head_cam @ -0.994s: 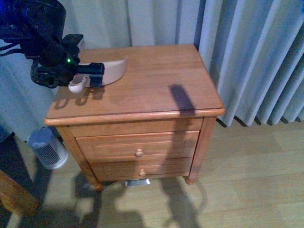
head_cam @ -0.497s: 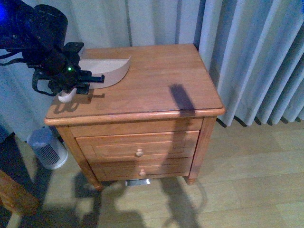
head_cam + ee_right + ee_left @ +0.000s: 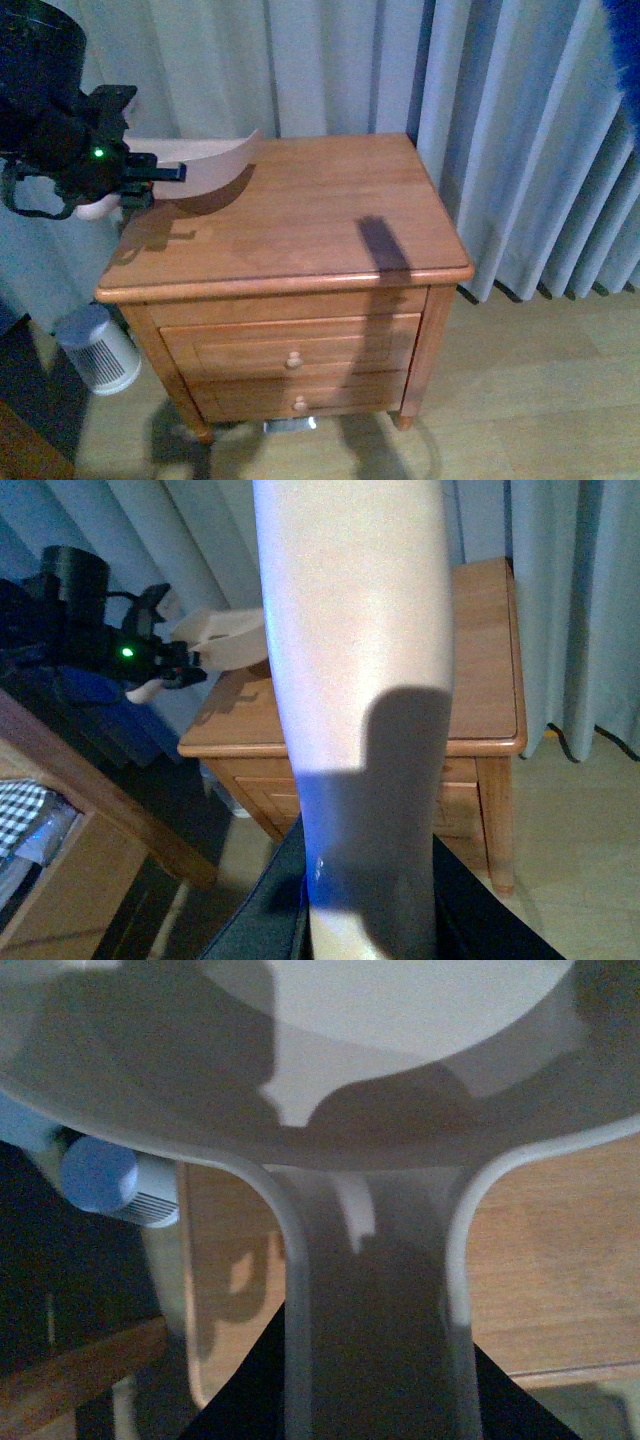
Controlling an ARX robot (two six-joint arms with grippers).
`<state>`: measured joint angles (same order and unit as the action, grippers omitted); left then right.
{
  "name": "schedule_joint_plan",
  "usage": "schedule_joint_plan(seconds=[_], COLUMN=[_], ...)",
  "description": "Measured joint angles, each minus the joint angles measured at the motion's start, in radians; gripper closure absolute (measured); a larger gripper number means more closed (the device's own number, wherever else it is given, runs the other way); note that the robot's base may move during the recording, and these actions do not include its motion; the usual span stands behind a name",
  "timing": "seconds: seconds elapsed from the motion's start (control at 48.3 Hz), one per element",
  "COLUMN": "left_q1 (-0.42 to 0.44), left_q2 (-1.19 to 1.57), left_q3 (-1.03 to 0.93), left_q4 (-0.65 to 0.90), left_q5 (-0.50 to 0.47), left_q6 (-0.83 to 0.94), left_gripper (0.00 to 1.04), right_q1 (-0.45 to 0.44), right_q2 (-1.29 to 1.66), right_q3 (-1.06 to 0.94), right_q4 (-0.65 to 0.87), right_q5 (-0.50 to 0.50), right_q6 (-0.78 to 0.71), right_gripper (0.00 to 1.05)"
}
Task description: Clean up trash
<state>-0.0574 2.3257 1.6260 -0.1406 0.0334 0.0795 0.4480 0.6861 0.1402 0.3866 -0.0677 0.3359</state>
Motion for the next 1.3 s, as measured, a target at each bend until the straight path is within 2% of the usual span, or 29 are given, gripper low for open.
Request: schedule_joint_plan(seconds=[0.166,0.373,0.559,0.849,1.201,1.304], left_q1=[0.016,0.018,0.005,0.026,0.127,0.169], left_q2=[-0.167,-0.472,-0.717,-1.093,-1.45,-1.597], left_q3=[-0.155,-0.444,-0.668,-0.933,-1.046,-1.085], left_q4=[0.088,0.254,0.312,0.283,0.155,0.08], left_q5=[0.001,-0.005,0.008,0.016,0.079,0.123], left_q6=[0.027,0.064,0.083,0.085,0.07,0.057], left_gripper=[0.81,0.81,0.81,0.81,0.81,0.81], right_q1=[0.0,0.0,0.0,0.0,0.0,0.0], right_q2=[0.0,0.0,0.0,0.0,0.0,0.0], right_q3=[0.0,0.0,0.0,0.0,0.0,0.0], right_q4=[0.0,0.0,0.0,0.0,0.0,0.0], right_q5=[0.0,0.0,0.0,0.0,0.0,0.0], right_q6=[0.0,0.0,0.0,0.0,0.0,0.0], right_gripper=[0.86,0.86,0.86,0.86,0.86,0.86])
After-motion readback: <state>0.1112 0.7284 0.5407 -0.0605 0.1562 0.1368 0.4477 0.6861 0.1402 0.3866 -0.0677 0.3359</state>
